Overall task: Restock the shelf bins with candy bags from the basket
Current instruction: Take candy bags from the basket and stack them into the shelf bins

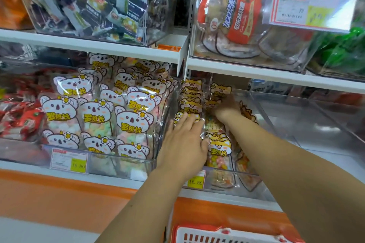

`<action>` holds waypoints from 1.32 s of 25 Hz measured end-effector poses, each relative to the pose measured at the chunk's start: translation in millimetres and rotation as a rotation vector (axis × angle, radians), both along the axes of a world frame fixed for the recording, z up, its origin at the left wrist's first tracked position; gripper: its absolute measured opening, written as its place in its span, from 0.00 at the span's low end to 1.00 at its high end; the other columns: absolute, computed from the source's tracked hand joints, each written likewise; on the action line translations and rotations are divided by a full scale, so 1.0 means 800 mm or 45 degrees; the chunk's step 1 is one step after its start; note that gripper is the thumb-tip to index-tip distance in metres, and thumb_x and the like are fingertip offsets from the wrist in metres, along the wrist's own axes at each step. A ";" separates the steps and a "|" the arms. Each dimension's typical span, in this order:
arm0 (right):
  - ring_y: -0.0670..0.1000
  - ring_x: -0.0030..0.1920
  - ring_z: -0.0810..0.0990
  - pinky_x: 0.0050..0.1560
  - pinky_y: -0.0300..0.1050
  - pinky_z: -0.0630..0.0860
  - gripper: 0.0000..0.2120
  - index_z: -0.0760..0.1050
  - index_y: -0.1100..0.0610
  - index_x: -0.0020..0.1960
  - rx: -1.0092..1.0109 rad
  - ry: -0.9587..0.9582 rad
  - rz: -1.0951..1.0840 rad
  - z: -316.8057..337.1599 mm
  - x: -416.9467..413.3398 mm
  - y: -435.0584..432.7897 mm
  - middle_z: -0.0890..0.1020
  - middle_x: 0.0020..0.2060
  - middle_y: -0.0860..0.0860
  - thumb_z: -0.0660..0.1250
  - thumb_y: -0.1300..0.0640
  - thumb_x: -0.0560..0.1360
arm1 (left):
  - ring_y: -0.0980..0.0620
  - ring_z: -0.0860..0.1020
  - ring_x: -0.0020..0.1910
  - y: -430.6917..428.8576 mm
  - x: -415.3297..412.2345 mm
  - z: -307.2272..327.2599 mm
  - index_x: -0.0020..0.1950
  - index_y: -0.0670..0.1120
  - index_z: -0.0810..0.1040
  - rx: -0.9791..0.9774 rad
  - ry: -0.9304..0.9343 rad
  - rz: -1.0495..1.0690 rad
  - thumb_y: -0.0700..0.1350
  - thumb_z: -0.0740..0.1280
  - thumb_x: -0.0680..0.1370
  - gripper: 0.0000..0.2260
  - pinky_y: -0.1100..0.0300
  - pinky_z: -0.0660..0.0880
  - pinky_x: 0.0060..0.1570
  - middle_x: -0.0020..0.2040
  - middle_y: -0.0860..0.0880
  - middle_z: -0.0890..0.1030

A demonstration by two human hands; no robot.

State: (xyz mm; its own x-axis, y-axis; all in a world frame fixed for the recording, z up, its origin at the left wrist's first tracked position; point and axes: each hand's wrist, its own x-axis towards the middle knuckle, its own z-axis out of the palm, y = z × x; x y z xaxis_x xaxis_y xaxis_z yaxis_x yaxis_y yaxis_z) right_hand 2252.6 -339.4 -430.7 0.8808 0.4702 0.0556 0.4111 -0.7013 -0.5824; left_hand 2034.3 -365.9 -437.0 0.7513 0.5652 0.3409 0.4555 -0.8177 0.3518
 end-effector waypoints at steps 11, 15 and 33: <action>0.59 0.57 0.78 0.48 0.47 0.73 0.25 0.59 0.56 0.72 0.328 -0.020 -0.007 0.006 0.002 -0.017 0.76 0.61 0.58 0.58 0.68 0.77 | 0.55 0.47 0.79 -0.001 -0.001 -0.002 0.77 0.56 0.59 0.011 -0.021 -0.004 0.55 0.54 0.82 0.22 0.52 0.41 0.76 0.79 0.55 0.54; 0.60 0.64 0.73 0.56 0.49 0.75 0.25 0.61 0.57 0.73 0.219 -0.044 0.034 0.005 0.003 -0.010 0.71 0.67 0.59 0.60 0.67 0.77 | 0.55 0.47 0.79 -0.001 0.000 -0.003 0.77 0.56 0.59 0.015 -0.017 0.000 0.55 0.54 0.82 0.22 0.51 0.41 0.76 0.79 0.55 0.54; 0.60 0.65 0.73 0.55 0.47 0.71 0.20 0.63 0.61 0.71 0.120 -0.209 -0.005 0.014 0.009 -0.006 0.71 0.66 0.60 0.59 0.63 0.80 | 0.54 0.48 0.79 0.000 0.001 -0.004 0.76 0.56 0.60 0.022 -0.009 -0.005 0.54 0.54 0.82 0.22 0.50 0.42 0.76 0.79 0.54 0.55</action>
